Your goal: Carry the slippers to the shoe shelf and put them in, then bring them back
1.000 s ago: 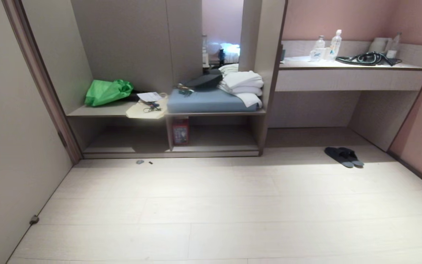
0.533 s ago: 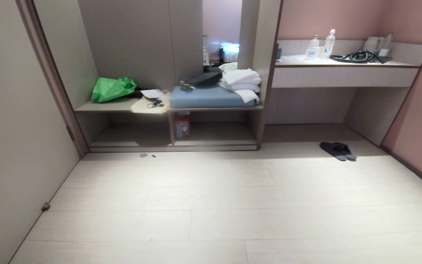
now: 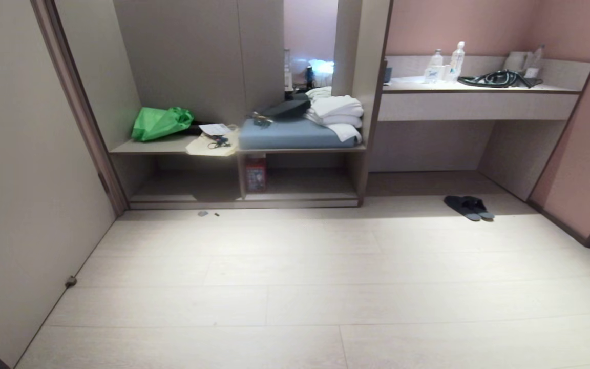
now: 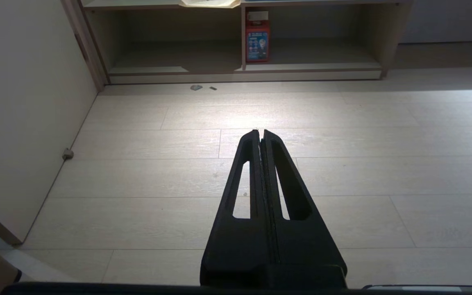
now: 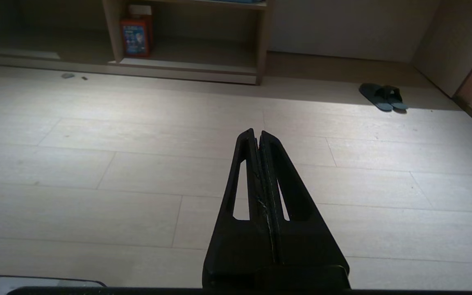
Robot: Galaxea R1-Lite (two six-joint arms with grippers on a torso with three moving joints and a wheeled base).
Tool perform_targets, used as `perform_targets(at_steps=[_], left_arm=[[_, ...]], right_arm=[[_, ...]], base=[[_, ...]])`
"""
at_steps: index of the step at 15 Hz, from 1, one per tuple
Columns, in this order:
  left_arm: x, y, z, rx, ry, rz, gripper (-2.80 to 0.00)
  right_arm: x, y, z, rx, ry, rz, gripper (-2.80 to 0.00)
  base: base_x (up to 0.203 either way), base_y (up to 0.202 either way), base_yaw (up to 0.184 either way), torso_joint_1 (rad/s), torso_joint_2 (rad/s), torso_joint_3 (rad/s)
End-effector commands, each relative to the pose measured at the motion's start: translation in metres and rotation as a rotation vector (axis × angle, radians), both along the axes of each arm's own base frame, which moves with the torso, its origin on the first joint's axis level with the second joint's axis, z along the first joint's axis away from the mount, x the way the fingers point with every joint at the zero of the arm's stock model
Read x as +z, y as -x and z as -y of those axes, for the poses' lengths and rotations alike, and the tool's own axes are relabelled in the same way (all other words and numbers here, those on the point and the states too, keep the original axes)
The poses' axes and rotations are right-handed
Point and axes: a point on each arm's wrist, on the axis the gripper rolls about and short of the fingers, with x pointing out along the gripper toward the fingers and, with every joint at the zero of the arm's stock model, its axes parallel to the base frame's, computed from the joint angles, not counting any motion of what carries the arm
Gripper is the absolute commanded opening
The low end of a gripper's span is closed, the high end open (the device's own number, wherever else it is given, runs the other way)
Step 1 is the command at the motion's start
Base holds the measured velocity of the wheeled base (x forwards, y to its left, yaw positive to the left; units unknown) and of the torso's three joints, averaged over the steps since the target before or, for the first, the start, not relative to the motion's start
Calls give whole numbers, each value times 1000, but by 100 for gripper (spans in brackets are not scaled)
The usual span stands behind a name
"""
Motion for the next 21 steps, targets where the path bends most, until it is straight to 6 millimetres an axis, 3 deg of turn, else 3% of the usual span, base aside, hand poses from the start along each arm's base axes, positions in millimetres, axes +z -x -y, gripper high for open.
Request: perform_targets(at_steps=[1, 8, 16, 21], left_arm=[[0, 0, 0, 1, 0, -1, -280], [0, 0, 0, 0, 0, -1, -280], [0, 0, 0, 0, 0, -1, -280], [0, 0, 0, 0, 0, -1, -280]], right_arm=[[0, 0, 0, 1, -1, -2, -280], [0, 0, 0, 1, -5, -2, -280], [0, 0, 0, 1, -7, -2, -280], [0, 0, 0, 1, -7, -2, -280]], base=[[0, 0, 0, 0, 0, 0], [0, 0, 0, 0, 0, 0], [-2, 7, -162, 1, 0, 5], [-1, 1, -31, 1, 2, 0]])
